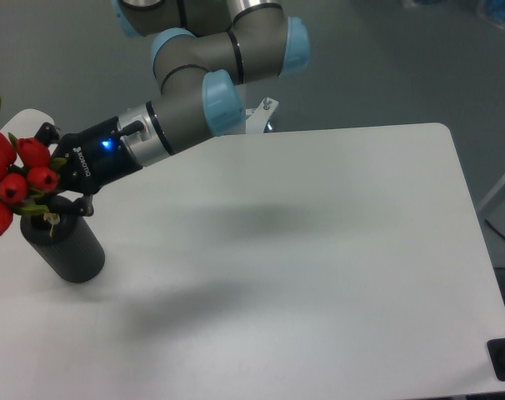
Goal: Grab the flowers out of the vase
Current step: 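Lift the gripped tulips up out of the black vase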
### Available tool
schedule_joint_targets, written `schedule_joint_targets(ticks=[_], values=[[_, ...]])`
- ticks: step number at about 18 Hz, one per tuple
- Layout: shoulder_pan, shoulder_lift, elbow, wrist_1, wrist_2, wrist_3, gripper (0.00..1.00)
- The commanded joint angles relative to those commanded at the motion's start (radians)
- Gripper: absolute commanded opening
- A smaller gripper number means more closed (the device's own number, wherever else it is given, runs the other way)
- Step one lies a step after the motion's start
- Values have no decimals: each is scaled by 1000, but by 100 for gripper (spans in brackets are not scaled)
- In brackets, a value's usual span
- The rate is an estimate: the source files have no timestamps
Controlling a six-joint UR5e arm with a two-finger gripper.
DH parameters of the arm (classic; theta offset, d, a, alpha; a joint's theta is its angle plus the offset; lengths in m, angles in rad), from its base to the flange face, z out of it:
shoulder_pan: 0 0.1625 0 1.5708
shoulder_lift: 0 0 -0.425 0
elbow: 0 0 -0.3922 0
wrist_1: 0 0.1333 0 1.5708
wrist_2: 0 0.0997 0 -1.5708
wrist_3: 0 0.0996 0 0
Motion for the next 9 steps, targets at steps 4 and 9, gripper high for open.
schedule_joint_targets(ticks=[4, 9], values=[[23, 0, 54, -2, -2, -116, 12], [52, -17, 135, 0, 3, -187, 13]])
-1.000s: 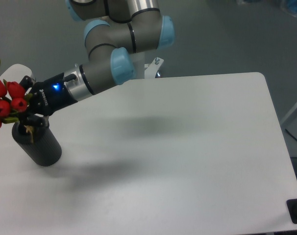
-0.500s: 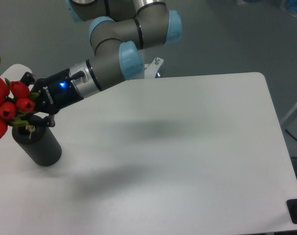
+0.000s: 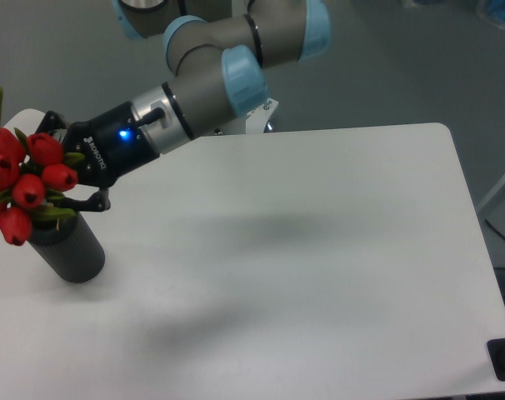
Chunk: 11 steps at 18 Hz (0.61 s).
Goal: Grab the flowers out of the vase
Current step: 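Lift the gripped tulips up out of the black vase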
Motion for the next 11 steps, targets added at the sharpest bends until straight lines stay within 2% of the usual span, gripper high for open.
schedule_joint_targets(ticks=[3, 7, 9, 11], values=[[17, -29, 41, 2, 15, 9, 19], [61, -60, 81, 11, 50, 38, 14], [71, -72, 91, 11, 136, 84, 13], [80, -84, 86, 8, 329, 155, 13]])
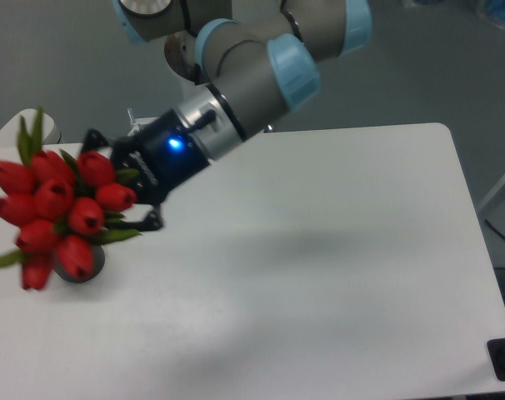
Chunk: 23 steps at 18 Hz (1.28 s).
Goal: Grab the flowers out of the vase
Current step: 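Lift the gripped tulips up out of the black vase, then carry the tulip bunch away from the vase over the table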
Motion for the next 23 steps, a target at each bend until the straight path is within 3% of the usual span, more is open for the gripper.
schedule_joint_targets(ticks=[2, 8, 13, 15, 23], values=[[2, 9, -9, -8, 146, 26, 10], [-9, 8, -28, -17, 323, 92, 9], [-29, 32, -57, -132, 603, 253, 9], [-31, 26, -49, -169, 663, 279, 9], [-26, -66, -26, -222, 809, 372, 8]])
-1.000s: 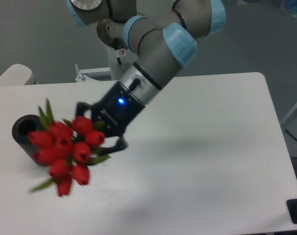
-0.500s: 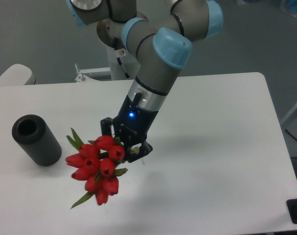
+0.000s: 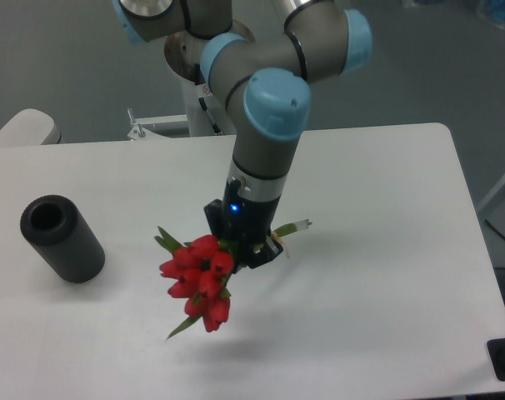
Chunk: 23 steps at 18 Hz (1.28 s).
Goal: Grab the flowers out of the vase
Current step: 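Carry the tulip bunch away from the vase over the table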
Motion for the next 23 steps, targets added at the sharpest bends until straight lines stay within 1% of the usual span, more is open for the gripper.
schedule_joint_targets(ticks=[5, 6, 7, 8, 11, 16, 18, 23], values=[[3, -75, 48, -11, 18, 6, 8], [3, -89, 54, -9, 58, 24, 6], [2, -95, 55, -12, 98, 57, 2], [2, -106, 63, -12, 110, 83, 0], [2, -143, 81, -15, 118, 129, 1], [6, -169, 83, 4, 123, 215, 5], [6, -169, 72, 3, 123, 227, 7], [6, -172, 75, 4, 143, 230, 7]])
